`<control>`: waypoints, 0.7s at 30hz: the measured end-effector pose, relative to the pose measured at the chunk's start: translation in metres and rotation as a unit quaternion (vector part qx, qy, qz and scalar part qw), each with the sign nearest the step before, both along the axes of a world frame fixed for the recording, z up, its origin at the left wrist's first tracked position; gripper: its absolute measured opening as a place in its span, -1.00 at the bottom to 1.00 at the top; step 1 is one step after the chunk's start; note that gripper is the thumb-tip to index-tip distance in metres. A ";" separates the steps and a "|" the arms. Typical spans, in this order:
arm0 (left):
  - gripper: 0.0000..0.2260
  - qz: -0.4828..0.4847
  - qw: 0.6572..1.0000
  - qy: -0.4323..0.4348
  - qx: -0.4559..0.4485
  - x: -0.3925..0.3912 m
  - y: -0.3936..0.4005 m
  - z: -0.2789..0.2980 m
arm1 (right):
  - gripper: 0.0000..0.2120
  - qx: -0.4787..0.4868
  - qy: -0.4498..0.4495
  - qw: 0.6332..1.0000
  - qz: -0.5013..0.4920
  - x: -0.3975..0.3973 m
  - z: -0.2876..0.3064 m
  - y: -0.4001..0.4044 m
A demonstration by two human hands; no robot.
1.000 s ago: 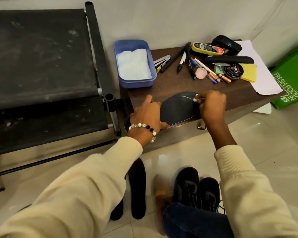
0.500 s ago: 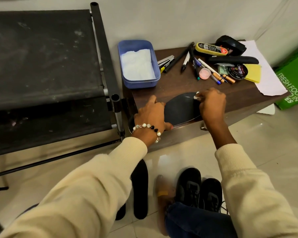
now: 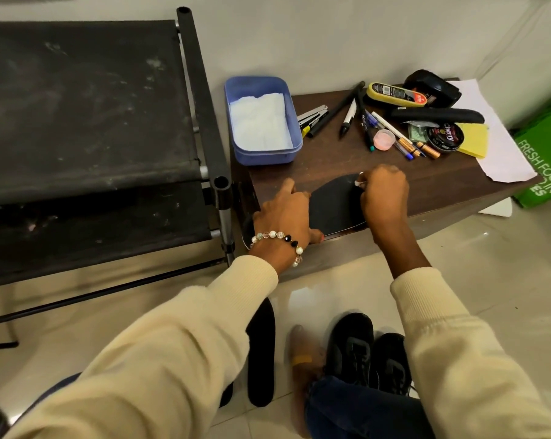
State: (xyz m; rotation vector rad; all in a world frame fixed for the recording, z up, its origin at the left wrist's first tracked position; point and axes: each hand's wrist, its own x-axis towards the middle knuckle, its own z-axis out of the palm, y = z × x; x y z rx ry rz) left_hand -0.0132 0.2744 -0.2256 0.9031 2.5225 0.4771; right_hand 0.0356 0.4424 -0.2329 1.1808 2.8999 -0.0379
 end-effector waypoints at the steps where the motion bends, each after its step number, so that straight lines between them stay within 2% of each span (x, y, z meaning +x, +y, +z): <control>1: -0.35 -0.001 1.000 0.000 -0.003 0.000 0.000 0.000 | -0.75 -0.008 -0.013 1.000 0.016 -0.003 0.000 -0.006; 5: -0.36 -0.003 1.000 0.005 -0.003 0.000 0.000 0.001 | -0.69 -0.018 -0.038 0.995 0.092 -0.009 -0.002 -0.009; 8: -0.36 -0.006 1.000 0.006 0.005 0.000 -0.002 0.000 | -0.67 -0.018 -0.014 0.998 0.050 -0.003 0.000 0.007; 12: -0.36 -0.004 1.000 0.000 0.012 0.000 -0.003 -0.001 | -0.77 0.010 -0.016 1.000 -0.006 0.008 0.005 0.006; 17: -0.38 -0.006 1.000 0.008 0.002 -0.001 -0.001 0.000 | -0.78 -0.020 -0.074 0.995 0.069 -0.012 0.006 -0.027; 19: -0.38 -0.009 1.000 0.008 0.003 -0.001 -0.002 0.000 | -0.75 -0.019 -0.049 0.995 0.090 -0.015 0.001 -0.025; 21: -0.35 -0.012 1.000 0.005 0.007 -0.001 -0.003 0.000 | -0.72 -0.005 -0.004 0.998 0.061 -0.010 -0.003 -0.010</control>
